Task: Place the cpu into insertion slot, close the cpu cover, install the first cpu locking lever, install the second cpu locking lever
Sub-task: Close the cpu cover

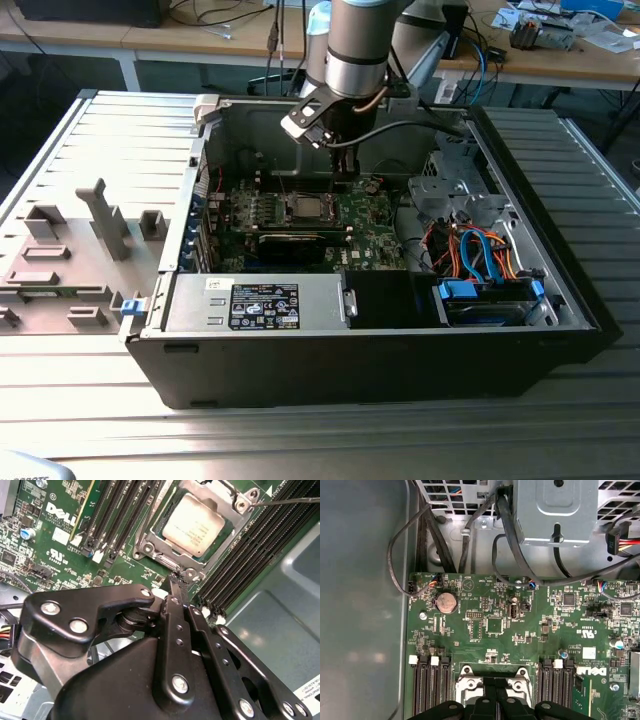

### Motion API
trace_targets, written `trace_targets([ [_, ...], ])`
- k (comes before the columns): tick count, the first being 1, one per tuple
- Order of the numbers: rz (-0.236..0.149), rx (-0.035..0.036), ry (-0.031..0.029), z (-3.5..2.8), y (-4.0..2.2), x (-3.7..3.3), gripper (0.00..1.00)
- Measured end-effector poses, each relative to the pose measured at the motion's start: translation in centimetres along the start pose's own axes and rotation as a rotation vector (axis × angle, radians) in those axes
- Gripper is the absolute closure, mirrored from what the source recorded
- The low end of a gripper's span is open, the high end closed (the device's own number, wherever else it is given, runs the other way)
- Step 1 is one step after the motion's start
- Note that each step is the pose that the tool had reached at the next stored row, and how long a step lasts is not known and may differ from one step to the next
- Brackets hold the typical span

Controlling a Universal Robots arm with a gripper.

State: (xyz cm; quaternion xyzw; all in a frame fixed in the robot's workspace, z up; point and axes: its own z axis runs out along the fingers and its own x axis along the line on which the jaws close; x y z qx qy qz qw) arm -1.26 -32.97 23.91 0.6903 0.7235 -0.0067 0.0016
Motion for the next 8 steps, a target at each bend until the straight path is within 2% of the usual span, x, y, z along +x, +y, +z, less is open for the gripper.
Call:
trace_targets([
  [8, 0.0, -0.0001, 0.0001, 0.01, -0.59, 0.03, 0.89],
])
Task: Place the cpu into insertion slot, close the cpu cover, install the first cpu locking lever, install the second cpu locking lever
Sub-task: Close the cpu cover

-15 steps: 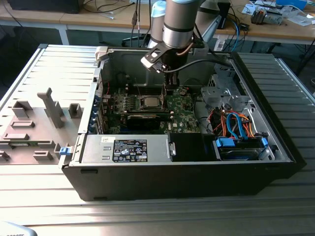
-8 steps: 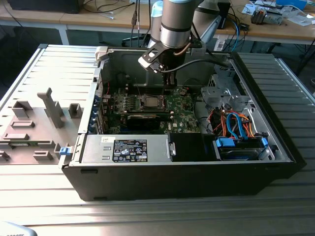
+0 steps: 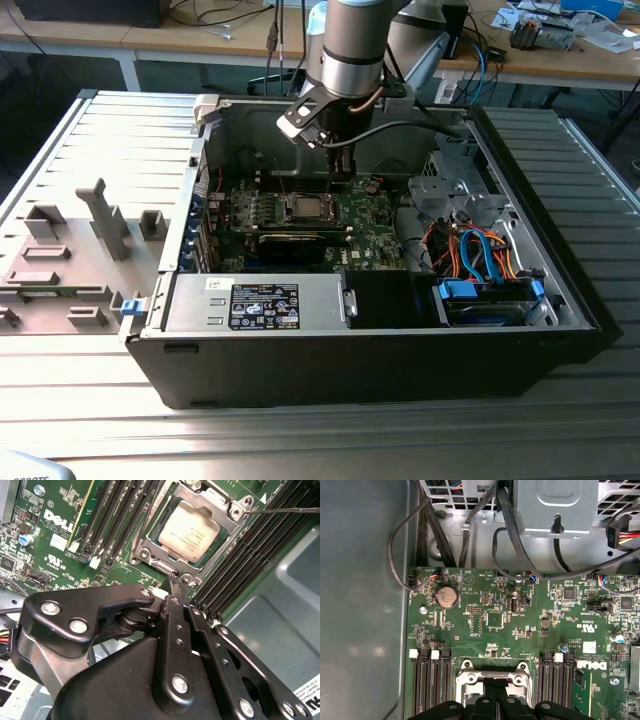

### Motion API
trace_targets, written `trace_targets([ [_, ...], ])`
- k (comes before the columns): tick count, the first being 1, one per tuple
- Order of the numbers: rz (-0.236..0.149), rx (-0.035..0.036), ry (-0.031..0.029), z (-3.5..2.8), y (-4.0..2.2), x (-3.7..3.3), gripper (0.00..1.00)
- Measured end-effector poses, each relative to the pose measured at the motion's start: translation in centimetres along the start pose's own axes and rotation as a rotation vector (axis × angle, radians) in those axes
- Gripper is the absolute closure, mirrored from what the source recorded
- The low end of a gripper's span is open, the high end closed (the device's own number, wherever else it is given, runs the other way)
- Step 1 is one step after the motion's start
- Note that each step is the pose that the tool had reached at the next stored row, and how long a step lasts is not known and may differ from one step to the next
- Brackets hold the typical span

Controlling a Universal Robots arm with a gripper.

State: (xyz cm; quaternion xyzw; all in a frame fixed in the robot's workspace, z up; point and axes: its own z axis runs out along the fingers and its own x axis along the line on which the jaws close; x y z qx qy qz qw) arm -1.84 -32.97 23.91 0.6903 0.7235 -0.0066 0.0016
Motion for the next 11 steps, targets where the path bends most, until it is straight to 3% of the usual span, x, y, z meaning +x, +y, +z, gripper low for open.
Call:
trace_targets([
  [11, 0.0, 0.0, 0.0, 0.07, -1.12, 0.05, 0.89],
])
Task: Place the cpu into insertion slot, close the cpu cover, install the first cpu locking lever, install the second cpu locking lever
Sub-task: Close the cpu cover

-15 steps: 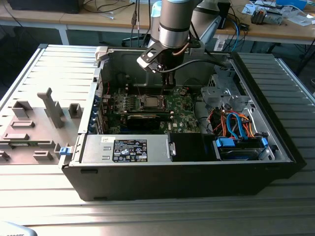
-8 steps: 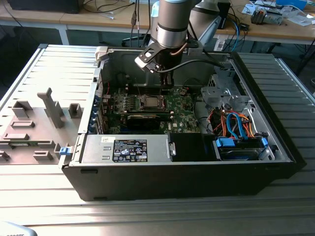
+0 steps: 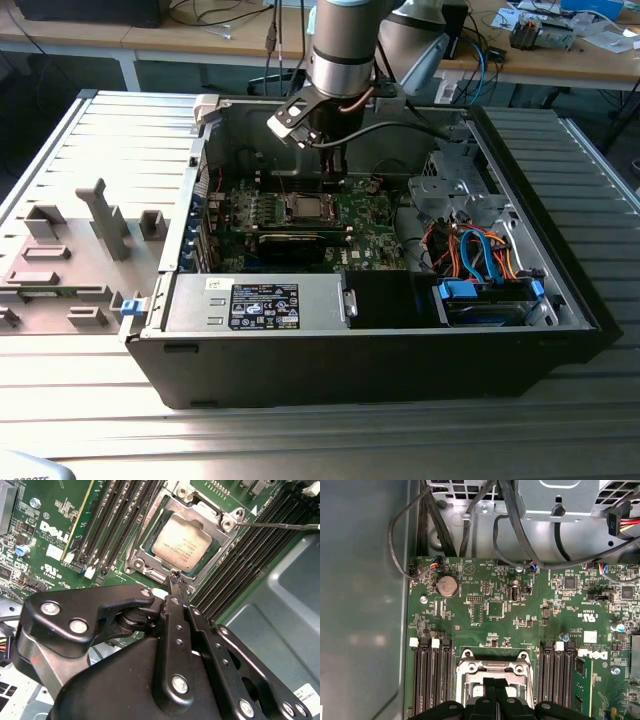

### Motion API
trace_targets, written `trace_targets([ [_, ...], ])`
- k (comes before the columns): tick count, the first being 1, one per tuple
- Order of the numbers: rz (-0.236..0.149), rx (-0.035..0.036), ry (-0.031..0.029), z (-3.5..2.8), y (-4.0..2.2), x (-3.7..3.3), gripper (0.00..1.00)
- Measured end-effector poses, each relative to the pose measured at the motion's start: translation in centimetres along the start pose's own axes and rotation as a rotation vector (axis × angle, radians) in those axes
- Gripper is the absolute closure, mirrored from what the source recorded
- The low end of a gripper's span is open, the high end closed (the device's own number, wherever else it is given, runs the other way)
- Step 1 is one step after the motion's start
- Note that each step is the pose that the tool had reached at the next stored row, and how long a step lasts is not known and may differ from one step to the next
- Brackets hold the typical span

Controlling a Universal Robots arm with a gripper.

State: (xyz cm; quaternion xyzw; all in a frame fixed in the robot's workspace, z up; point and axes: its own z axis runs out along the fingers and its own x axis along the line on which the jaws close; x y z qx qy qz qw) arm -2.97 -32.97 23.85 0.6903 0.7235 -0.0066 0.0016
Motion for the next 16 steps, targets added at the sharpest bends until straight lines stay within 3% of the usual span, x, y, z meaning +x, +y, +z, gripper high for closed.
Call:
trace_targets([
  [16, 0.0, 0.0, 0.0, 0.07, -1.44, 0.07, 0.89],
])
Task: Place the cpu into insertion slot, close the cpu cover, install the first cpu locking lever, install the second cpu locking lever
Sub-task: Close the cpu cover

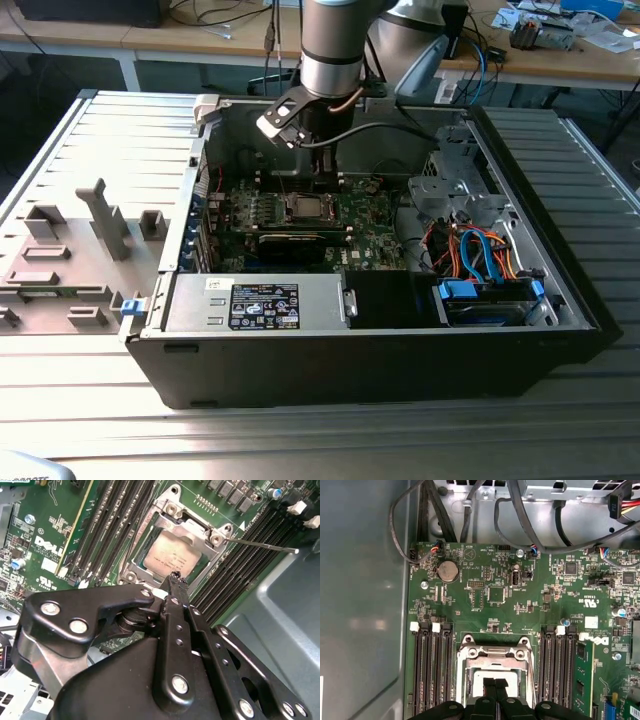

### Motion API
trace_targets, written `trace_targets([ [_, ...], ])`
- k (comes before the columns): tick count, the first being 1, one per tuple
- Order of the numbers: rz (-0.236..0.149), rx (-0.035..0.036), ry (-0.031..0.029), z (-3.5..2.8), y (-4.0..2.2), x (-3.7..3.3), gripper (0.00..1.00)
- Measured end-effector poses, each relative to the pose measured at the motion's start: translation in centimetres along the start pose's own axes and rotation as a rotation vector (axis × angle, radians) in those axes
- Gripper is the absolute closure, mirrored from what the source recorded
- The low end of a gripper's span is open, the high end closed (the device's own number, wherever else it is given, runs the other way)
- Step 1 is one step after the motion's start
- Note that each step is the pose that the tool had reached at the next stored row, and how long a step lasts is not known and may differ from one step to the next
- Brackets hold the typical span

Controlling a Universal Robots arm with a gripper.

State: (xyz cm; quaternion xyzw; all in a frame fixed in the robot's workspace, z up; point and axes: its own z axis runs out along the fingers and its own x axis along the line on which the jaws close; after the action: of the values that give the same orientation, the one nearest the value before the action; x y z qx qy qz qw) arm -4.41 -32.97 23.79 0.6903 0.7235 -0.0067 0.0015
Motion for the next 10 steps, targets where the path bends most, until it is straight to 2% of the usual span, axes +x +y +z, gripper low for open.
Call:
trace_targets([
  [10, 0.0, 0.0, -0.0001, 0.07, -0.32, 0.01, 0.89],
])
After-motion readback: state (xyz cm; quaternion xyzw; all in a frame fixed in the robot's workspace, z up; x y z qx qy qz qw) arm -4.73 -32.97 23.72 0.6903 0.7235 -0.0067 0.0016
